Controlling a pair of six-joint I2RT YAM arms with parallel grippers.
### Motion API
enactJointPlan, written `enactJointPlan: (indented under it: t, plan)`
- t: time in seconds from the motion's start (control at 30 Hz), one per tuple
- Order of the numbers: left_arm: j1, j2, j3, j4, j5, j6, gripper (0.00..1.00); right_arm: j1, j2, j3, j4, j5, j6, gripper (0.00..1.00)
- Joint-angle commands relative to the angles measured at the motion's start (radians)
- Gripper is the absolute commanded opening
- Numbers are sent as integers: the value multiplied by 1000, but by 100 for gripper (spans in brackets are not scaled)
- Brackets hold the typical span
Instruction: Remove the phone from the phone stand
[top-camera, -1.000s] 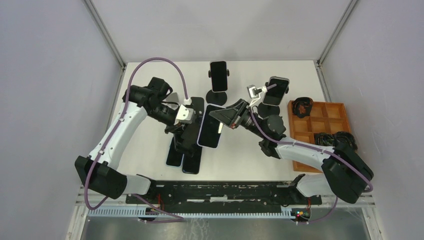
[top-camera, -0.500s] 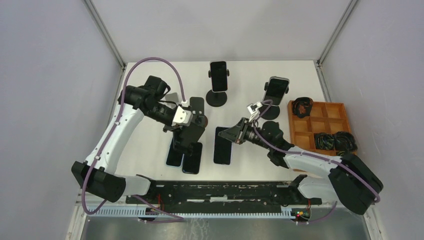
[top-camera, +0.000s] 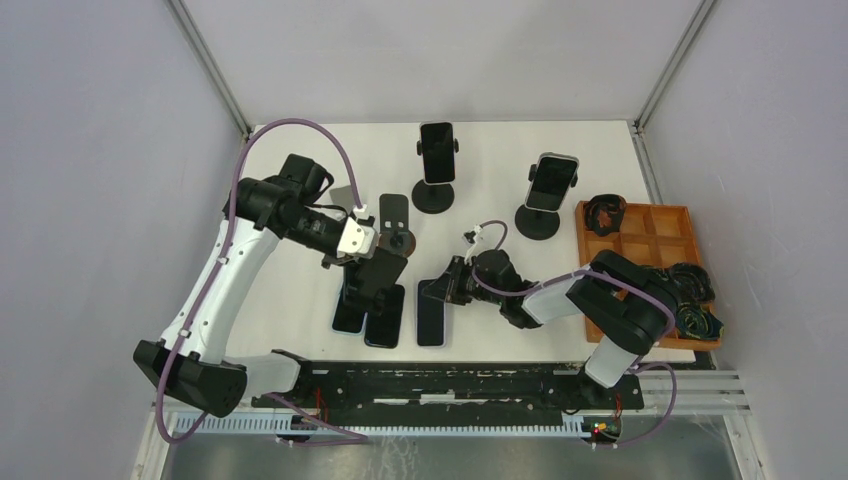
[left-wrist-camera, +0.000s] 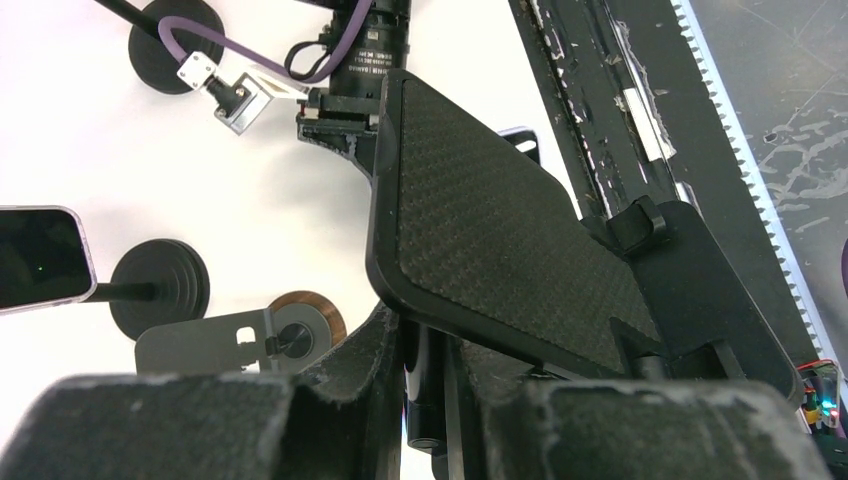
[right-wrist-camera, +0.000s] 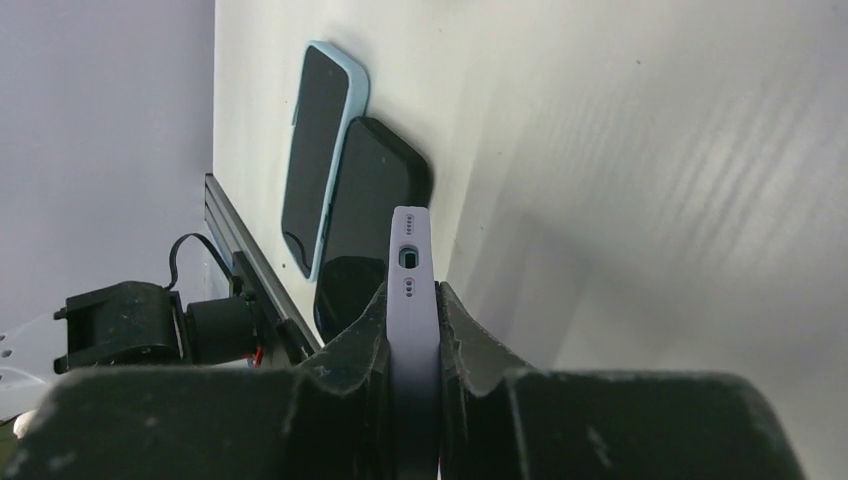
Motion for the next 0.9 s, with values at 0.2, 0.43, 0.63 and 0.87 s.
enactJointPlan:
  t: [0.2,0.43,0.63,0.87]
  plan:
    - [-4,-14,19,-1,79,34,2,41,106,131,65,137,11,42]
    - [-3,-9,9,-1,86,49,2,60,-79,162,-260,391,-169,81]
    - [-3,-1,14,2,90,63,2,59,-378,71,-202,356,-312,98]
    - [-3,3,20,11,93,71,2,62,-558,-64,167,-28,-257,93]
